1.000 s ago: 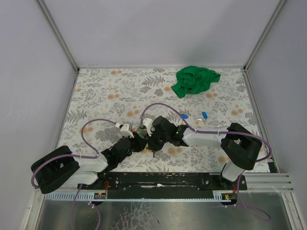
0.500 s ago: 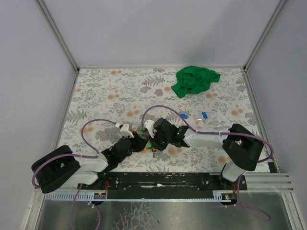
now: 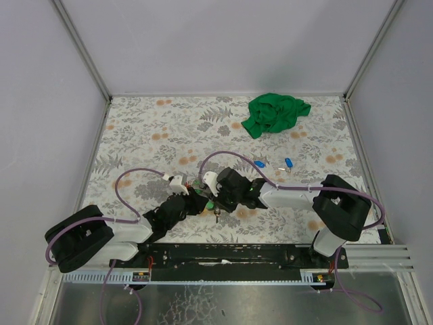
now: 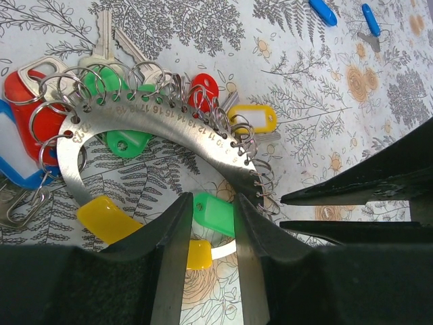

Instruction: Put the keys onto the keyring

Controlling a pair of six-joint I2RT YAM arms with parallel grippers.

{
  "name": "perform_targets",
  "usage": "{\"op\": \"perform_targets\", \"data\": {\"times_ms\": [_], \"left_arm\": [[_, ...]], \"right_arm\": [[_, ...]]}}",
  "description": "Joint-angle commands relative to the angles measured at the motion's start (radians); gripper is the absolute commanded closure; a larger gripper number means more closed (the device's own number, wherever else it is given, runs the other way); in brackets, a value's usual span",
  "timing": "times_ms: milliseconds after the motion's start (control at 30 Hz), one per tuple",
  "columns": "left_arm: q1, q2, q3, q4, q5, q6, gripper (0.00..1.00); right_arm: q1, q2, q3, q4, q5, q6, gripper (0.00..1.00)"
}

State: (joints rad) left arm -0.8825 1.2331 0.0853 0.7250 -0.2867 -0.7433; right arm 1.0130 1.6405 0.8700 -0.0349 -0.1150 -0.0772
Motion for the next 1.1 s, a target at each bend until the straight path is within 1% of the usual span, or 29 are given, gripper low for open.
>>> {"op": "perform_targets", "data": {"times_ms": [0, 200, 267, 433, 567, 767, 800, 900, 1067], "left_arm": [[0.008, 0.008, 0.011, 0.005, 0.001, 0.01, 0.7], [0.009, 0.012, 0.013, 0.005, 0.007, 0.01, 0.7], [0.009, 0.011, 0.014, 0.005, 0.008, 0.012, 0.7], [0.01, 0.01, 0.016, 0.006, 0.013, 0.016, 0.7], [0.011, 0.009, 0.016, 0.011, 0.02, 0.026, 0.7], [0.011, -0.011, 0.003, 0.043, 0.042, 0.065, 0.7], [0.011, -0.013, 0.001, 0.053, 0.048, 0.077, 0.7], [0.011, -0.025, -0.002, 0.085, 0.07, 0.123, 0.7], [0.011, -0.025, -0.004, 0.145, 0.098, 0.19, 0.71]], "right_arm": [[-0.003, 0.01, 0.013, 0.035, -0.009, -0.028, 0.73], [-0.002, 0.017, 0.016, 0.049, -0.01, -0.037, 0.73], [-0.004, 0.046, 0.013, 0.06, -0.01, -0.038, 0.73], [-0.003, 0.059, 0.008, 0.076, 0.015, -0.046, 0.74], [-0.003, 0.057, 0.011, 0.068, 0.025, -0.051, 0.79], [-0.004, 0.028, 0.031, -0.017, 0.032, -0.072, 0.91], [-0.004, 0.001, 0.039, -0.039, 0.031, -0.078, 0.93], [-0.004, -0.015, 0.07, -0.105, 0.02, -0.091, 0.95], [-0.008, -0.011, 0.117, -0.201, -0.012, -0.099, 0.95]]}}
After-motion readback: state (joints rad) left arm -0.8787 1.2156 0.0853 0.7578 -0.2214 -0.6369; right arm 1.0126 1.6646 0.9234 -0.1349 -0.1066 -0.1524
